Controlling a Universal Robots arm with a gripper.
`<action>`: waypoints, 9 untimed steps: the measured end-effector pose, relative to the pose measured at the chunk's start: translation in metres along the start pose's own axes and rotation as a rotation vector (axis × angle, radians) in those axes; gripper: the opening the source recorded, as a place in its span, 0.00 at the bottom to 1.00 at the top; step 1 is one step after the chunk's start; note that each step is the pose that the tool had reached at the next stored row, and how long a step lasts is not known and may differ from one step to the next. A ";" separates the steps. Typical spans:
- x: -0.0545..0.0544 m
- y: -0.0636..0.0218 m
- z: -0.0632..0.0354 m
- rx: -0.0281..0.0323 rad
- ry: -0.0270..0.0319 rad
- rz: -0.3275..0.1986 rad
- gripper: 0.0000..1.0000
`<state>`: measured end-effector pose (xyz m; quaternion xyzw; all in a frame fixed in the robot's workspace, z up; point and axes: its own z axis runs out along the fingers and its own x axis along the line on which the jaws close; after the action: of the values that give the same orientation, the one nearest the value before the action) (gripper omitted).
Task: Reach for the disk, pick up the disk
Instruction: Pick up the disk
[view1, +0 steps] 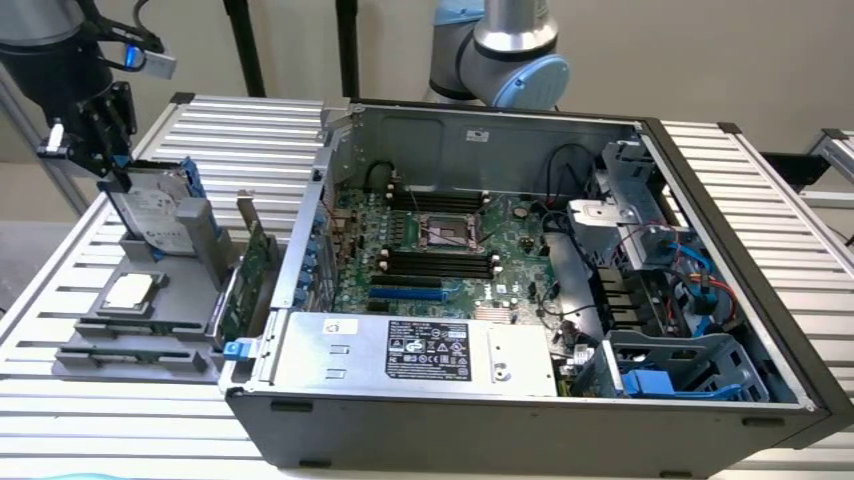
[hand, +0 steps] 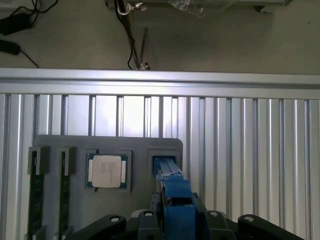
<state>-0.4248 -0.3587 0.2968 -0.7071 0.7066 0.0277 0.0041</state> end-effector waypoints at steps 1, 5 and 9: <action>0.000 0.0000 0.0000 0.0001 -0.0006 0.000 0.33; 0.002 0.0000 0.0000 0.0004 -0.0032 0.000 0.33; 0.005 0.0000 0.0000 0.0004 -0.0057 0.000 0.33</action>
<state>-0.4248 -0.3640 0.2966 -0.7071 0.7065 0.0296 0.0062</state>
